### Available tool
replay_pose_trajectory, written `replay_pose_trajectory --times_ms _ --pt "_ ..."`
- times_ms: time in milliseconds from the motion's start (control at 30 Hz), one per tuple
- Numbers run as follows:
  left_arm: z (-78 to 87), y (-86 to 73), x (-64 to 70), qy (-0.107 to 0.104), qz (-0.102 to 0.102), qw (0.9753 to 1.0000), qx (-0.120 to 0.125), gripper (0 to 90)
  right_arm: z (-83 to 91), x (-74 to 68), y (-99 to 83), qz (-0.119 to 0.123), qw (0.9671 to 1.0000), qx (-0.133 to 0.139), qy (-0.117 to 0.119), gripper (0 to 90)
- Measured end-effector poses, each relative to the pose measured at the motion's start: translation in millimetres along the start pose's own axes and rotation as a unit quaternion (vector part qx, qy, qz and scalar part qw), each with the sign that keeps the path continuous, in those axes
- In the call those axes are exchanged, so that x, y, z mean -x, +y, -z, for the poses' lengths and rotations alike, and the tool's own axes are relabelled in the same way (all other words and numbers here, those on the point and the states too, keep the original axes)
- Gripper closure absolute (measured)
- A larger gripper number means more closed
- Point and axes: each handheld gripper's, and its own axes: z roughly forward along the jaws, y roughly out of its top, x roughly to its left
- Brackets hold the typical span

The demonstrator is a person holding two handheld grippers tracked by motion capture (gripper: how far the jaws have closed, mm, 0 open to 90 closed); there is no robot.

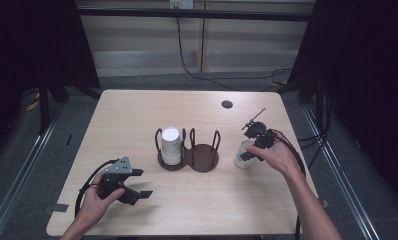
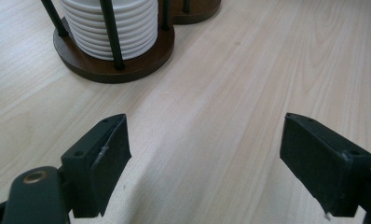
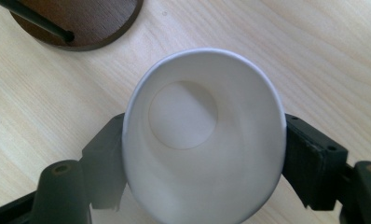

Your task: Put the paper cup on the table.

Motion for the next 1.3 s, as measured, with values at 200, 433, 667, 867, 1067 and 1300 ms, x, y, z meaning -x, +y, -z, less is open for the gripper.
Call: replay_pose_trajectory --times_ms 200,433,667,867,1067,1300 --pt "0.1 -0.3 -0.3 0.001 0.001 1.0 0.001 16.0 -2.4 -1.8 2.8 0.004 1.0 0.003 -0.001 22.1" --pt "1.3 -0.1 -1.4 0.003 -0.001 1.0 0.002 16.0 -4.3 -2.6 4.5 0.001 1.0 0.005 0.003 20.6" --pt "1.6 -0.2 -1.4 0.003 -0.001 1.0 0.001 16.0 -6.4 -2.8 5.6 0.001 0.9999 0.007 0.011 19.6" --pt "1.4 -0.3 -1.1 0.001 -0.001 1.0 0.001 16.0 -7.5 -3.2 6.5 -0.003 0.9998 0.004 0.02 16.8" --pt "0.8 -0.3 -0.7 0.0 0.001 1.0 0.002 16.0 -7.1 -1.6 6.3 -0.011 0.9994 0.014 0.03 13.7" --pt "0.3 -0.3 -0.3 -0.001 -0.002 1.0 0.0 16.0 -2.4 -0.4 5.1 -0.028 0.9986 0.029 0.036 14.0"
